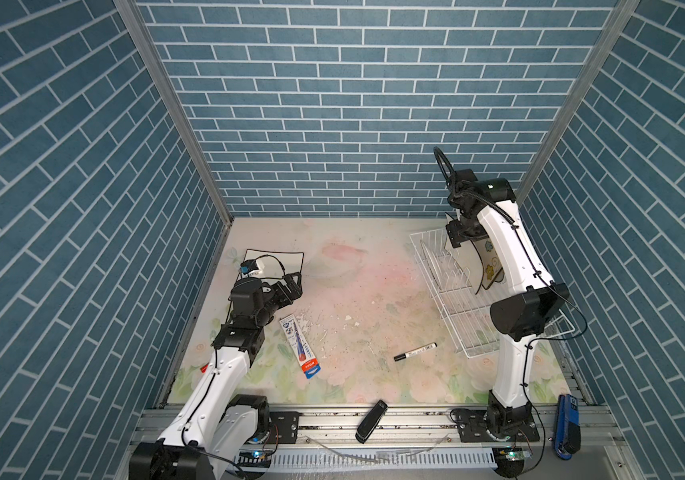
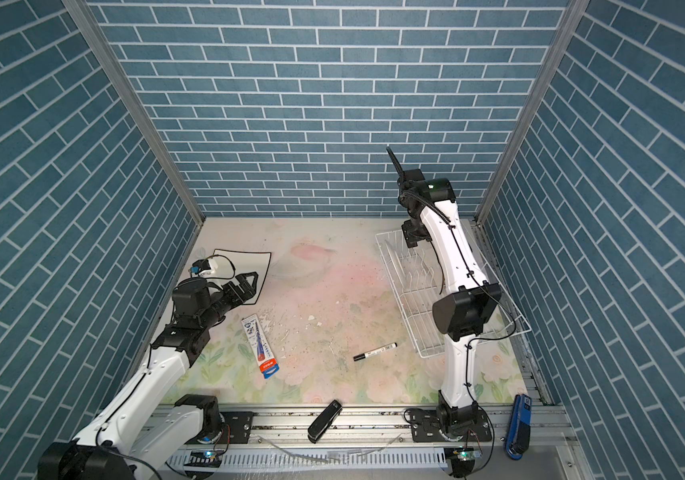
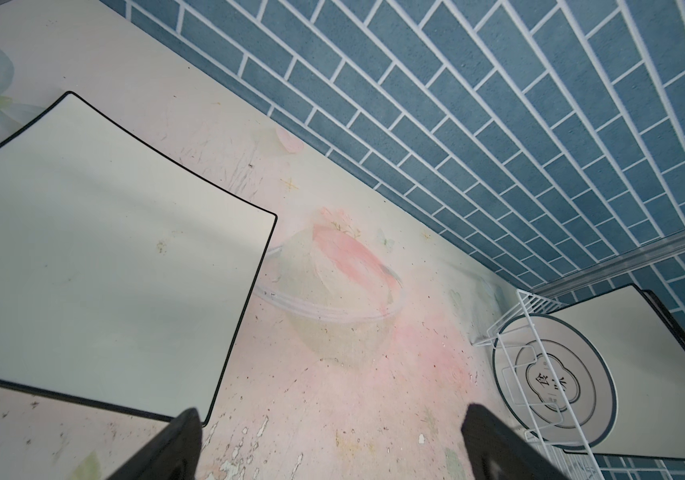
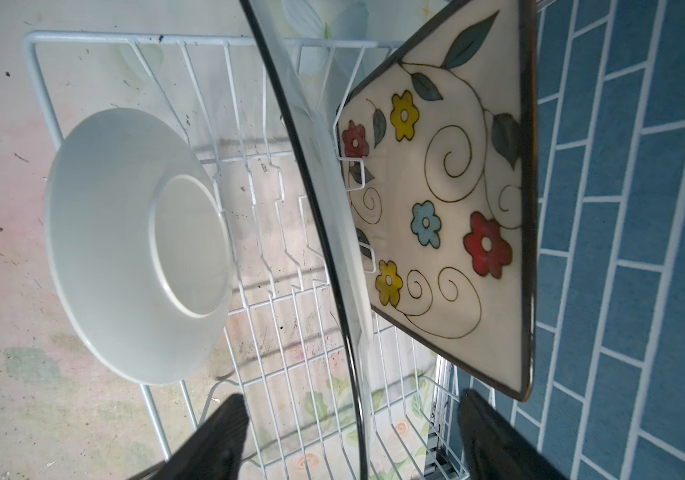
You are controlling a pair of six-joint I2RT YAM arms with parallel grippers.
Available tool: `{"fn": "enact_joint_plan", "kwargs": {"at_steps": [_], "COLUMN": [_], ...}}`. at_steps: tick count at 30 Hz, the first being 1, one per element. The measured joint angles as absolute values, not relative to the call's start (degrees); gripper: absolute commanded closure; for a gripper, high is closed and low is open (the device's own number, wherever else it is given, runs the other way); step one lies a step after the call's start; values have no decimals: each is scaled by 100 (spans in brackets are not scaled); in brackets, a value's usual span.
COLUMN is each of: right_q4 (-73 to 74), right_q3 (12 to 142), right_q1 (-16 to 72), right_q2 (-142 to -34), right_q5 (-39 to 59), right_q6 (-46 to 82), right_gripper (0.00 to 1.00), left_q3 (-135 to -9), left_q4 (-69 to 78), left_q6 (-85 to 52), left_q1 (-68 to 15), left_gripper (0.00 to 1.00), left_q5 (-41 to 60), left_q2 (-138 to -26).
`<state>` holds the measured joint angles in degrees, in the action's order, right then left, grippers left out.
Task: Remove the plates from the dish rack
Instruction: 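Lower the right gripper into the rack and close on the white plate's rim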
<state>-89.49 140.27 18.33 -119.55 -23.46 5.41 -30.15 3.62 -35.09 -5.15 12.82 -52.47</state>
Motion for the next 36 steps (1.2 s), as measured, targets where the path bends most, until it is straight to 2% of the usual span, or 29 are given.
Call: {"fn": "enact_joint_plan", "kwargs": {"at_steps": [10, 19, 36], "right_q4": [-9168, -9168, -9080], "right_q3": [14171, 14171, 14171], "right_q1": [1629, 1466, 1339], "right_q2": [-12431, -12488, -12831], "right_q5": [-1953, -1721, -1695], "right_q6": [397, 272, -10], "right_gripper": [46, 56, 67], "left_q3": [-3006, -3006, -3006], "left_q4": [296, 191, 40], "left_q6": [-3509, -3492, -3494], "left_q1": [-517, -517, -517], "left_gripper": [0, 0, 0], "left_q5": [1288, 1271, 1179], "left_q2": [-5151, -5094, -4980]}}
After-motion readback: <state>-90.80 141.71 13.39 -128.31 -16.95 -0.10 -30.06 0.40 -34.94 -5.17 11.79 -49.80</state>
